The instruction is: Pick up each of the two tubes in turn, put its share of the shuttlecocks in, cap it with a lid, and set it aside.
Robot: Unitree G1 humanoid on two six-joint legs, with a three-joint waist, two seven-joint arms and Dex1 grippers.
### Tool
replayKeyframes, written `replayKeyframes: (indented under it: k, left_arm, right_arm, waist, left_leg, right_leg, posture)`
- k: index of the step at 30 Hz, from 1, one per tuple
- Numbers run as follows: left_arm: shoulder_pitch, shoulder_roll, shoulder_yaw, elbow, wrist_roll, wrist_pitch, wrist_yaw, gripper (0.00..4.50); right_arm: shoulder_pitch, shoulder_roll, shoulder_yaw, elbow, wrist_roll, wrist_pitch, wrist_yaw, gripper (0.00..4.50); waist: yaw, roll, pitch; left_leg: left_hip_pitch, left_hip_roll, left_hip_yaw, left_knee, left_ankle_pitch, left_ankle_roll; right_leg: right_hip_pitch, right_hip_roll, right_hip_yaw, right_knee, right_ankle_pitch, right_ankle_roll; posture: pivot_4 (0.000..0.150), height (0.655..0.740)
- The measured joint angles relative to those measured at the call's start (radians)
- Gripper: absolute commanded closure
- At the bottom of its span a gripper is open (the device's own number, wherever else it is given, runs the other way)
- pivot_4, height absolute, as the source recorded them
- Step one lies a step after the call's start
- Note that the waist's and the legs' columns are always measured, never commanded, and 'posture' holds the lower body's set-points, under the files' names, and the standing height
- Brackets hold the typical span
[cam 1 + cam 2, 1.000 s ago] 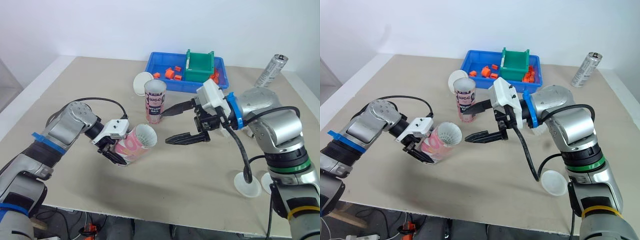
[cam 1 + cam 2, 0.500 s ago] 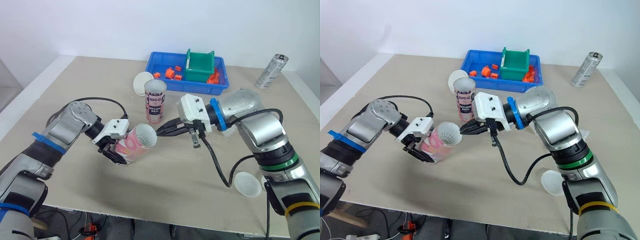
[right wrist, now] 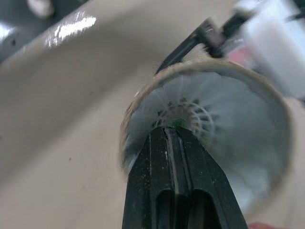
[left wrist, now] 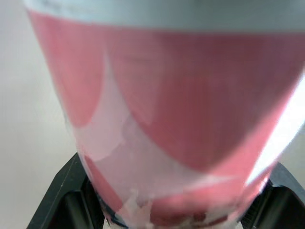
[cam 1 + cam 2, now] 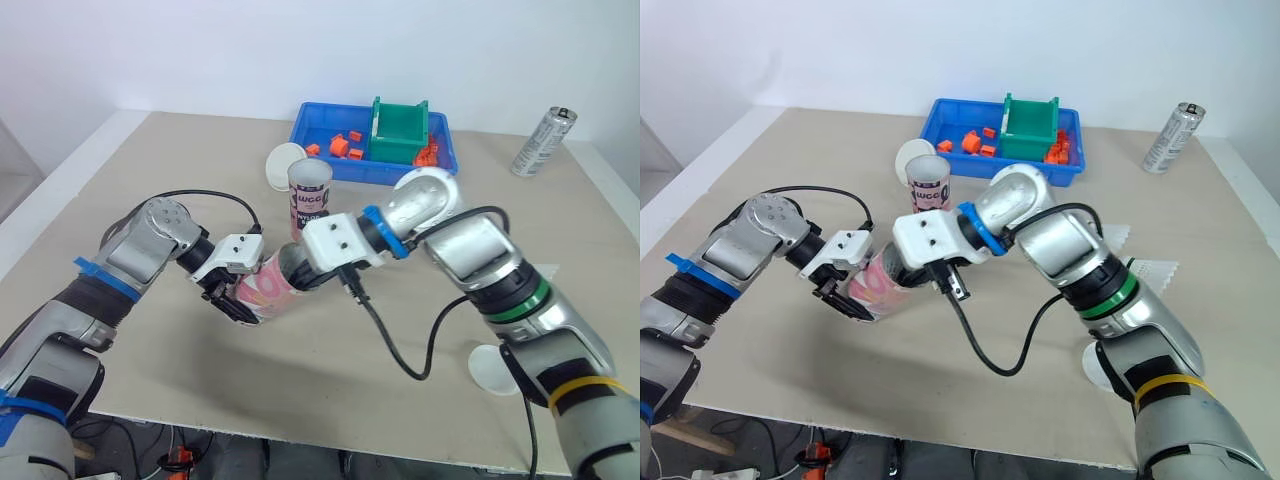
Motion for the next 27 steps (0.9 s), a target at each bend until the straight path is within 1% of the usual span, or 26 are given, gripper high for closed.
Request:
replayKeyframes:
  k: [2, 6, 12, 15, 18, 20, 22, 26, 27]
  left_arm:
    - [0.001, -0.002, 0.002, -0.001, 0.001, 0.0, 0.0, 1.41]
    - [0.01, 0.002, 0.012, -0.005, 0.001, 0.005, 0.0, 1.41]
    - [0.02, 0.005, 0.022, -0.014, 0.006, 0.007, 0.0, 1.41]
    - [0.023, 0.005, 0.027, -0.016, 0.006, 0.01, 0.0, 1.41]
    - [0.024, 0.0, 0.033, -0.019, 0.007, 0.023, 0.0, 1.41]
    - [0.031, -0.004, 0.043, -0.024, 0.008, 0.028, 0.0, 1.41]
    - [0.037, -0.004, 0.051, -0.026, 0.007, 0.032, 0.0, 1.41]
    - [0.058, -0.013, 0.079, -0.034, 0.004, 0.041, 0.0, 1.41]
    - [0.076, -0.039, 0.104, -0.036, -0.008, 0.044, 0.003, 1.41]
  right_arm:
    - [-0.006, 0.044, 0.014, 0.046, -0.032, -0.011, -0.012, 4.44]
    - [-0.013, 0.101, 0.014, 0.073, -0.056, -0.008, -0.013, 4.44]
    - [-0.006, 0.11, 0.003, 0.077, -0.053, 0.016, 0.001, 4.44]
    - [-0.008, 0.103, -0.047, 0.087, 0.002, 0.064, 0.034, 4.44]
    - [-0.028, 0.064, -0.112, 0.087, 0.074, 0.104, 0.073, 4.44]
    - [-0.051, -0.025, -0.201, 0.077, 0.139, 0.137, 0.108, 4.44]
    - [-0.052, -0.085, -0.25, 0.062, 0.174, 0.16, 0.126, 4.44]
    - [-0.004, -0.217, -0.314, -0.029, 0.266, 0.202, 0.147, 4.44]
    - [0.045, -0.278, -0.341, -0.066, 0.282, 0.205, 0.147, 4.44]
  waist:
    - [0.001, 0.0, 0.0]
    - [0.0, 0.0, 0.0]
    - [0.0, 0.0, 0.0]
    - [0.0, -0.001, 0.0]
    - [0.0, -0.001, 0.001]
    - [0.002, -0.001, 0.001]
    - [0.002, -0.001, 0.001]
    - [0.002, -0.001, 0.001]
    - [0.003, -0.001, 0.001]
  left_leg:
    - [0.0, 0.0, 0.0, 0.0, 0.0, 0.0]
    - [0.0, 0.0, 0.0, 0.0, 0.0, 0.0]
    - [0.002, 0.0, -0.003, 0.0, 0.0, 0.0]
    - [0.002, 0.0, -0.004, 0.0, 0.0, 0.0]
    - [0.001, -0.001, -0.005, 0.001, 0.0, 0.0]
    - [0.0, -0.001, -0.006, 0.001, 0.0, 0.0]
    - [0.0, -0.001, -0.006, 0.0, 0.0, 0.0]
    - [0.0, -0.001, -0.007, -0.001, 0.0, 0.0]
    - [0.0, -0.001, -0.008, -0.001, 0.0, 0.0]
  right_leg:
    - [0.0, 0.0, 0.0, 0.001, 0.0, 0.0]
    - [0.0, 0.0, 0.0, 0.003, -0.001, 0.0]
    - [-0.001, 0.002, -0.001, 0.01, -0.005, -0.002]
    - [0.0, 0.002, -0.001, 0.011, -0.006, -0.002]
    - [0.0, 0.002, -0.002, 0.011, -0.006, -0.001]
    - [0.001, 0.001, -0.003, 0.01, -0.007, -0.001]
    - [0.0, 0.001, -0.003, 0.01, -0.007, -0.002]
    - [0.0, 0.001, -0.005, 0.011, -0.009, -0.004]
    - [0.001, 0.0, -0.007, 0.011, -0.01, -0.004]
  posture:
    - [0.15, 0.7275]
    - [0.15, 0.7275]
    - [0.15, 0.7275]
    - [0.15, 0.7275]
    - [0.15, 0.7275]
    - [0.15, 0.7275]
    - [0.15, 0.7275]
    - [0.15, 0.7275]
    - [0.15, 0.7275]
